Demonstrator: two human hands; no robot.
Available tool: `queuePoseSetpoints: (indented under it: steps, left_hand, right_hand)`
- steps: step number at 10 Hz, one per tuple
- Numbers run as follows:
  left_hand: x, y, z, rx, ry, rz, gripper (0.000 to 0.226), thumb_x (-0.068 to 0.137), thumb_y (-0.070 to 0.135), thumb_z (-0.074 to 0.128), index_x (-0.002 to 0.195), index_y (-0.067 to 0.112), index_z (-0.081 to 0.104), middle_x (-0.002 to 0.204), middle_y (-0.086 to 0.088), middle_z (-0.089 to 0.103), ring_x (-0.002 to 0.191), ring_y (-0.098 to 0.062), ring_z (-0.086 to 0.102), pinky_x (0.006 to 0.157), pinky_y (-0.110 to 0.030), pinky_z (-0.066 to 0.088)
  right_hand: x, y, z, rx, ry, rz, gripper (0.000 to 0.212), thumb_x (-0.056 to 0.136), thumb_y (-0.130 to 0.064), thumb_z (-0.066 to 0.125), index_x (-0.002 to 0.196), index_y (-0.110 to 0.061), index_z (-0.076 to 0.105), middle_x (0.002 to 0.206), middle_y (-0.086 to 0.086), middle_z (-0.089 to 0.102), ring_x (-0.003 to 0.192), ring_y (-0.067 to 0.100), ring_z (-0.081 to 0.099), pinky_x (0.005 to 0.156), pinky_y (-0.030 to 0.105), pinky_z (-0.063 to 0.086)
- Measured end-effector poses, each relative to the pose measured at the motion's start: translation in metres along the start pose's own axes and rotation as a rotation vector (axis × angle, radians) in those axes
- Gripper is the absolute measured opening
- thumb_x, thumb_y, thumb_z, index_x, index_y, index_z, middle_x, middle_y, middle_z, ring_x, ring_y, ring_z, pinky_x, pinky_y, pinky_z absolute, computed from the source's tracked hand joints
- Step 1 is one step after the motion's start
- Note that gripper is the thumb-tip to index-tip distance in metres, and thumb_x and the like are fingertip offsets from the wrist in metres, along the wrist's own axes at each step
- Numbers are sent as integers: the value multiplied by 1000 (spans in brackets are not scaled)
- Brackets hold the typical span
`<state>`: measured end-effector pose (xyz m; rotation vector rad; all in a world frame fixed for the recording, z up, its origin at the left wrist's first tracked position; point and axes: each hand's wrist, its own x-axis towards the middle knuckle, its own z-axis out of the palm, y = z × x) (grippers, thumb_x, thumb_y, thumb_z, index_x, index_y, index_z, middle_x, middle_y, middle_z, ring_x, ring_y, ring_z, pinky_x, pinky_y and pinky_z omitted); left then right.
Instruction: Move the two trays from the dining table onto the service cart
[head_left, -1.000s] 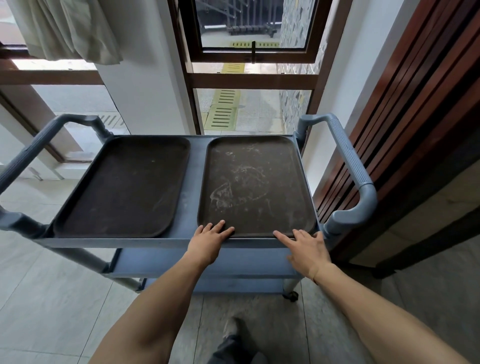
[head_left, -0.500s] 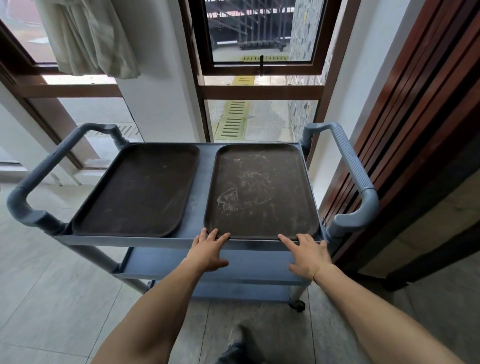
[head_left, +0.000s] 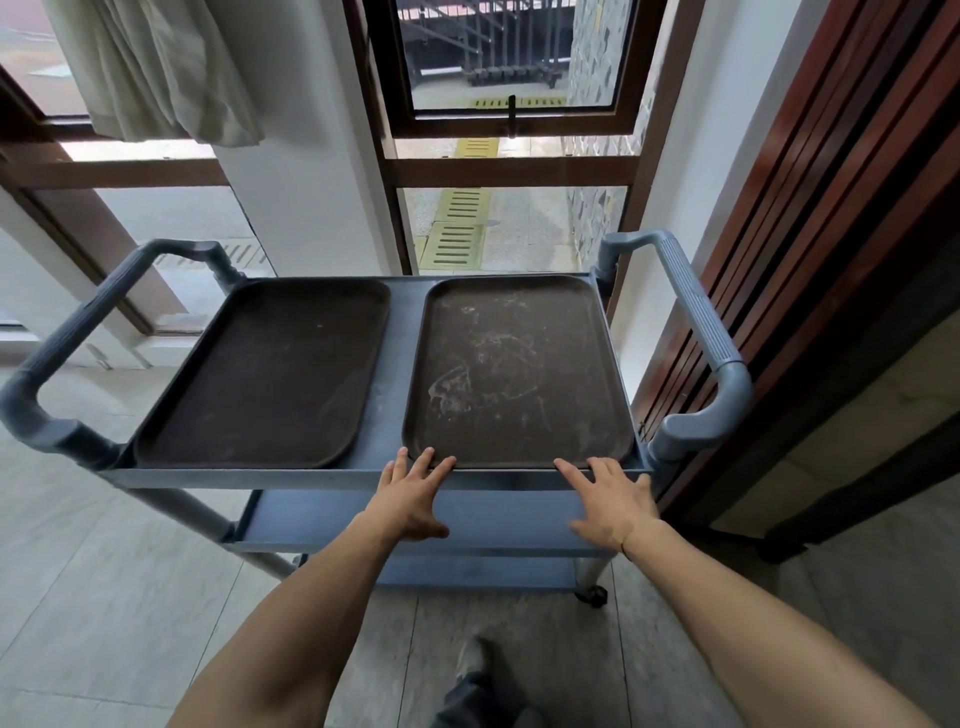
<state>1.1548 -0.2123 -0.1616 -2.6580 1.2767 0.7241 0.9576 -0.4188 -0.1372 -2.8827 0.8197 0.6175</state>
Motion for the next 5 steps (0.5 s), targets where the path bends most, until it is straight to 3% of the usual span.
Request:
queuePoseSetpoints:
  steps: [4,5]
  left_hand:
    - [-17,-9,-24,-31,32,51,97,84,62,64,159,35,8,168,0,7,154,-26,-5,121,-53,-5]
    - [-24,-23,-40,-45,158,69,96,83,70,57,158,36,10,168,1,7,154,-22,-4,122,-50,-4]
  right_hand:
    - [1,-1,-24,63,6,11,72,92,-66,41,154,-38,19,153,3,38,141,26,31,109,53,32]
    - [1,-7,-45,116,99,-2,74,91,-71,39,155,-40,16,162,0,20,150,27,9,115,56,19]
